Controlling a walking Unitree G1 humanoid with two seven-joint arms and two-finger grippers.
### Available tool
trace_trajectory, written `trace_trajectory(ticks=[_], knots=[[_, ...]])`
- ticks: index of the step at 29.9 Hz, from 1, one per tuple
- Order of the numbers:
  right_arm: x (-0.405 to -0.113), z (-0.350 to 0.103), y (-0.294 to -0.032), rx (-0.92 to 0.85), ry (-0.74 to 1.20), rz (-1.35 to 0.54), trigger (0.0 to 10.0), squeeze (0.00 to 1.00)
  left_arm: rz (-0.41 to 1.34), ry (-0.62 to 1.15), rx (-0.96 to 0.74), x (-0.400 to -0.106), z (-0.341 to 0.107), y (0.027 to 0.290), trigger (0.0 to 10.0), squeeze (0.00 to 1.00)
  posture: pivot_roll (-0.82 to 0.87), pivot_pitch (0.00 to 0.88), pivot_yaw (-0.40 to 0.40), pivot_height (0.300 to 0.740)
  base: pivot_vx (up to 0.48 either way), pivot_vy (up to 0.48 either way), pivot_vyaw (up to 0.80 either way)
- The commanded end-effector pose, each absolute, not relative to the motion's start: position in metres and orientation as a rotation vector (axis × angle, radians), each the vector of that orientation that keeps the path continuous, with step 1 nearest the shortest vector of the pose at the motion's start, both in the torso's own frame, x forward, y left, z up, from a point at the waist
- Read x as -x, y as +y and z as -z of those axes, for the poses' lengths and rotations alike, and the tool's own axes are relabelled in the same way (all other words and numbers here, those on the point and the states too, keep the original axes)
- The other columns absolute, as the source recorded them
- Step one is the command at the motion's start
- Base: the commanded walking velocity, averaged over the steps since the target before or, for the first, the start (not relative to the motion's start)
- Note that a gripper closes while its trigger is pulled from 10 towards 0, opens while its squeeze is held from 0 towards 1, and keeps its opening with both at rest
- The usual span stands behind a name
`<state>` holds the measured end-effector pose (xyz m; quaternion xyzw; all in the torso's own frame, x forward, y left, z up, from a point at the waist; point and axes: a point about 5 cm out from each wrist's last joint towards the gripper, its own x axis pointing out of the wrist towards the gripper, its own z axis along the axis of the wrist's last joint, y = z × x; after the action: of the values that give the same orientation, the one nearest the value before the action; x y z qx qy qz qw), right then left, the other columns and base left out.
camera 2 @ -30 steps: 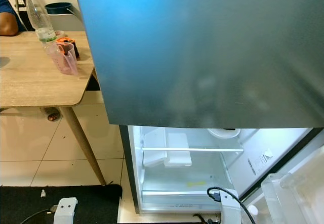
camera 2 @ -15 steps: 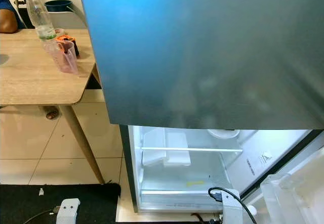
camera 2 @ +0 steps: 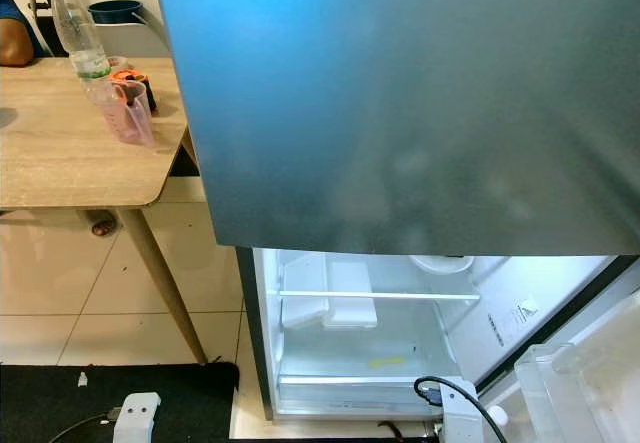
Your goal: Restocking fridge
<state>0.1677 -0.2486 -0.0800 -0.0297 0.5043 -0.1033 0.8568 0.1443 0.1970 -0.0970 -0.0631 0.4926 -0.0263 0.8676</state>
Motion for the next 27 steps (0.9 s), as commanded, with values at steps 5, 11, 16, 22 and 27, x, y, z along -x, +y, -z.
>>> trace_trajectory(ticks=[5,11,16,22,27], knots=[[-0.1620,0.0813,-0.2530,0.068,1.080,0.237,10.0,0.00,0.049,1.053,0.128,-0.1403,0.0984,0.1993,10.0,0.00,0.05,0.000,-0.013,0.740,-0.153,0.000,0.00],[-0.1608,0.0819,-0.2527,0.071,1.085,0.235,10.0,0.00,0.049,1.060,0.137,-0.1382,0.0990,0.1998,10.0,0.00,0.04,0.000,-0.004,0.740,-0.291,0.000,0.00],[-0.1587,0.0829,-0.2524,0.073,1.091,0.235,10.0,0.00,0.052,1.064,0.138,-0.1376,0.0992,0.2002,10.0,0.00,0.04,0.000,-0.004,0.740,-0.304,0.000,0.00],[-0.1568,0.0836,-0.2525,0.075,1.096,0.235,10.0,0.00,0.051,1.065,0.137,-0.1375,0.0992,0.2005,10.0,0.00,0.04,0.000,-0.002,0.740,-0.321,0.000,0.00],[-0.1557,0.0839,-0.2530,0.079,1.099,0.234,10.0,0.00,0.048,1.064,0.141,-0.1374,0.0992,0.2005,10.0,0.00,0.04,0.000,-0.002,0.740,-0.322,0.000,0.00]])
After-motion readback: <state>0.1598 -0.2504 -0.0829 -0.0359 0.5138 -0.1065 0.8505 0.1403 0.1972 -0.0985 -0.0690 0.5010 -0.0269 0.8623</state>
